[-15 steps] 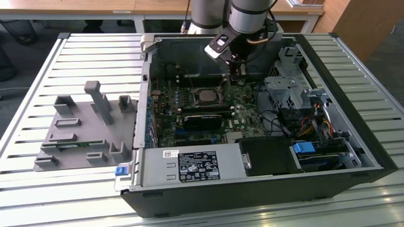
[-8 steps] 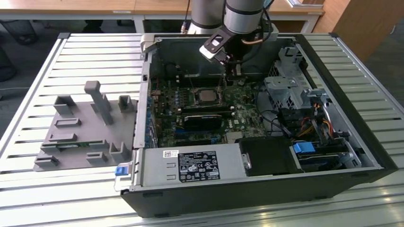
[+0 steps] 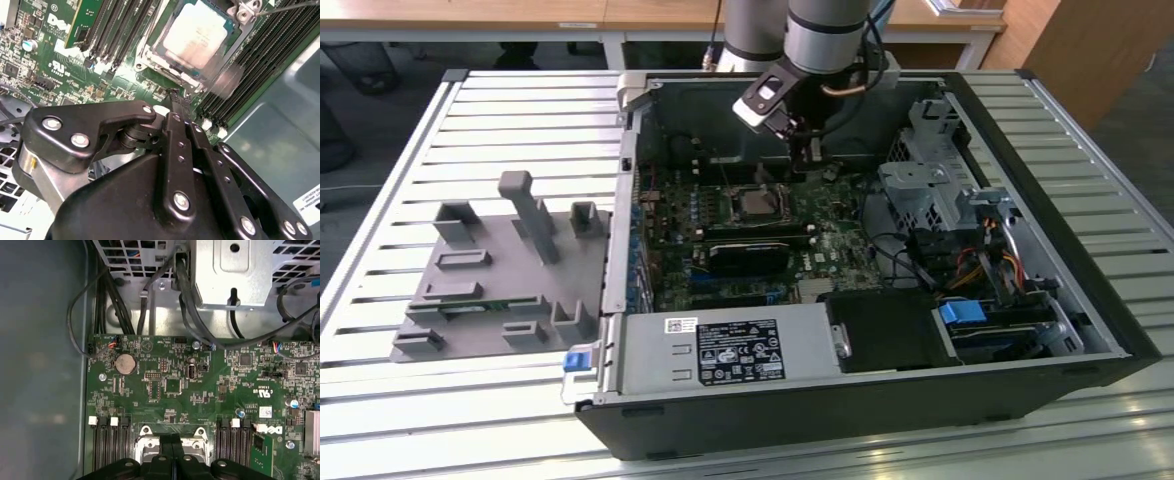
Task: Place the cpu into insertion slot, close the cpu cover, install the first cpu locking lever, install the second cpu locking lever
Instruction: 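Close the cpu cover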
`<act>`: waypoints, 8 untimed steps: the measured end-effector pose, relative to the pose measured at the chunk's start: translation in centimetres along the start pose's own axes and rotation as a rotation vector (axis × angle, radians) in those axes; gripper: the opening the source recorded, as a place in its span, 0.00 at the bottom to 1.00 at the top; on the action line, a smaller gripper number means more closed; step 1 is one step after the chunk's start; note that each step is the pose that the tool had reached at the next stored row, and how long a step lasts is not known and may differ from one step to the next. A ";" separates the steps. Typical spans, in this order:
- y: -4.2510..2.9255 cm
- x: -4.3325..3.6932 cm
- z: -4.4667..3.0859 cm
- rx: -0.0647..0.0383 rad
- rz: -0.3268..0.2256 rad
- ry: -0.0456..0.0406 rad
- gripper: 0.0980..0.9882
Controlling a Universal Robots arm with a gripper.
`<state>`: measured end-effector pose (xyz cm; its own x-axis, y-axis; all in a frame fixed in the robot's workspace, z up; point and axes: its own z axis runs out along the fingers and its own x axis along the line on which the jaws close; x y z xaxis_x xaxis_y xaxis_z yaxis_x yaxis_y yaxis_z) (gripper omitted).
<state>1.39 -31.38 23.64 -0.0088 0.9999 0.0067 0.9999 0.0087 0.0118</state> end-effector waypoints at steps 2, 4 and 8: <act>-0.08 0.00 0.15 0.000 0.000 0.0000 0.01; -0.18 0.00 0.34 0.000 0.000 0.0000 0.01; -0.74 0.00 0.59 0.000 0.000 -0.0001 0.01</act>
<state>0.66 -31.38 23.04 -0.0089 0.9999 0.0066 0.9999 0.0088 0.0117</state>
